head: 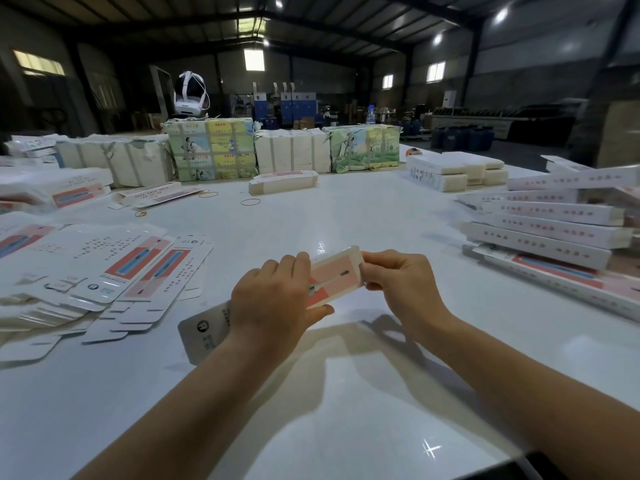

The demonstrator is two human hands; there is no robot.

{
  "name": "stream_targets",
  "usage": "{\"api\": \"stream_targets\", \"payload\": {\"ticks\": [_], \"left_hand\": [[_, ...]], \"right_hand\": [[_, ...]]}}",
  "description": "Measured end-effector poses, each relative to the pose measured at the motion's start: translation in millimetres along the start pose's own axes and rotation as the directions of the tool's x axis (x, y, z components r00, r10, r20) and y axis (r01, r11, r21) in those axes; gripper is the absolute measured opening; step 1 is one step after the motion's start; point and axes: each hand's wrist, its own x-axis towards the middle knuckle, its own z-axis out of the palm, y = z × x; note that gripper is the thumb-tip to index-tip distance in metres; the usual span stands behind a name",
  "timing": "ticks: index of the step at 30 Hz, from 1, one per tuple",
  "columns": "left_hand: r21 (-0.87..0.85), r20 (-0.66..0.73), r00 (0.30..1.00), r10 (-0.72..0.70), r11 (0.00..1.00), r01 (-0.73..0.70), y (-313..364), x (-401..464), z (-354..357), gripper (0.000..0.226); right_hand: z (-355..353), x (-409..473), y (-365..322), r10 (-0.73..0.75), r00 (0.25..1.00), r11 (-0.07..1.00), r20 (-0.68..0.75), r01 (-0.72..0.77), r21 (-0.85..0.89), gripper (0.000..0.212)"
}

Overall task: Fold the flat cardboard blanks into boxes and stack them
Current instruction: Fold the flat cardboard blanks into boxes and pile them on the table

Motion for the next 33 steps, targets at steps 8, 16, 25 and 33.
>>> {"api": "stream_targets", "payload": {"ticks": [8,16,25,33], "left_hand": [[0.045,0.023,1.000,0.010,0.999,-0.011,3,0,0,0.075],[-0.025,0.037,0.999,-0.009,1.000,0.010,6,0,-2,0.072],[-0.280,0.117,0.993,-0.003,0.959,0.036,-32,-7,11,0.067],[-0.335,0.065,0.992,0.106,0.939,-0.079,-58,7,88,0.081]], "right_hand": [[6,-7,6,-0.299,0.954,0.850,-0.007,0.263,-0.457,0.020],[6,-9,6,-0.435,0.900,0.717,0.016,0.357,-0.599,0.016],[8,-10,8,-0.387,0.774,0.503,0.501,0.633,-0.589,0.082],[-3,0,20,-0.355,0.750,0.362,0.558,0.661,-0.657,0.053]]}}
